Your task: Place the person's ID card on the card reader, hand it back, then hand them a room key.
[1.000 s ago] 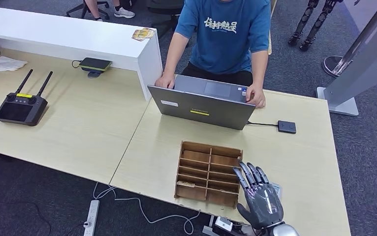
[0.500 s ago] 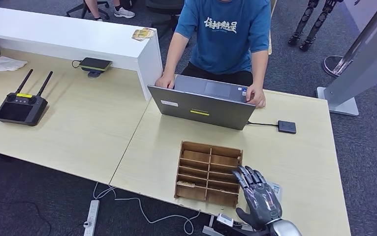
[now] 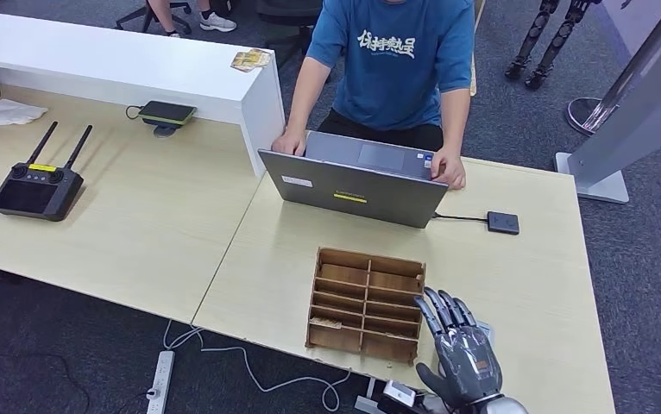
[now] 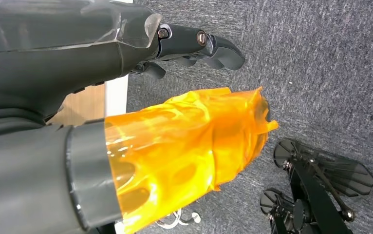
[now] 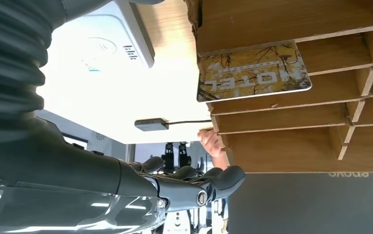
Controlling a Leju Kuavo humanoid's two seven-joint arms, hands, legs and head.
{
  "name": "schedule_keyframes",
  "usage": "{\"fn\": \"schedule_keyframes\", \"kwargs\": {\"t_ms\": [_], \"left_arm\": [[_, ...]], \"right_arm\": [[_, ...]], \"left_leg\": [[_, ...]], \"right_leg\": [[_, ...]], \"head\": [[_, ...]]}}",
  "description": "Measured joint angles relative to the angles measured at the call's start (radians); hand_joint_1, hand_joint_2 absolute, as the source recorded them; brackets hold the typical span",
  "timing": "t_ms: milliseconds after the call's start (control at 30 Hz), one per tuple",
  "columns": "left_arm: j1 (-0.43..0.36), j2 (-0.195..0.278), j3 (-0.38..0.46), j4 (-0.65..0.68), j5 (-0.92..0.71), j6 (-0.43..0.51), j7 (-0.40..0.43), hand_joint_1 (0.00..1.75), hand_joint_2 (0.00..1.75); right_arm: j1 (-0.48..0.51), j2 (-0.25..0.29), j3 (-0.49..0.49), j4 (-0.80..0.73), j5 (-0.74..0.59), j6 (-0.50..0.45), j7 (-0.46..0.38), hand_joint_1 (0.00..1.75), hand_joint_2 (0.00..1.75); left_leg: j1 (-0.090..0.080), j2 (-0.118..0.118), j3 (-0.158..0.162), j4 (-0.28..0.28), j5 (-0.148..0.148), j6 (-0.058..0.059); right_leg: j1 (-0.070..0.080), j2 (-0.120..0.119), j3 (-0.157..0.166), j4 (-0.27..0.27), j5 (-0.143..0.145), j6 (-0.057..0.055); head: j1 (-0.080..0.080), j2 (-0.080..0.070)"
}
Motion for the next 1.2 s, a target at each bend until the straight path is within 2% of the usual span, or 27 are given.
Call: {"fn": "schedule_keyframes", "kwargs": {"t_ms": [433,667,967,1200], "left_arm": [[0.001,0.000,0.000,0.005,-0.001,0.001,0.000,0.00,0.00],[0.001,0.000,0.000,0.005,-0.011,0.000,-0.002,0.00,0.00],[0.001,0.000,0.000,0.005,-0.023,-0.004,-0.011,0.00,0.00],[0.001,0.000,0.000,0.005,-0.028,-0.007,-0.012,0.00,0.00]], "right_arm": [[0.042,-0.003,-0.023,-0.027,0.000,0.005,-0.023,0.00,1.75],[0.024,0.041,-0.012,0.004,0.003,-0.020,-0.046,0.00,1.75],[0.026,0.093,-0.007,0.022,0.019,-0.121,-0.062,0.00,1.75],[0.033,0.116,-0.008,0.024,0.019,-0.136,-0.067,0.00,1.75]], "left_leg": [[0.000,0.000,0.000,0.000,0.000,0.000],[0.000,0.000,0.000,0.000,0.000,0.000],[0.000,0.000,0.000,0.000,0.000,0.000],[0.000,0.000,0.000,0.000,0.000,0.000]], "right_leg": [[0.000,0.000,0.000,0.000,0.000,0.000],[0.000,0.000,0.000,0.000,0.000,0.000],[0.000,0.000,0.000,0.000,0.000,0.000],[0.000,0.000,0.000,0.000,0.000,0.000]], "head": [[0.000,0.000],[0.000,0.000],[0.000,0.000],[0.000,0.000]]}}
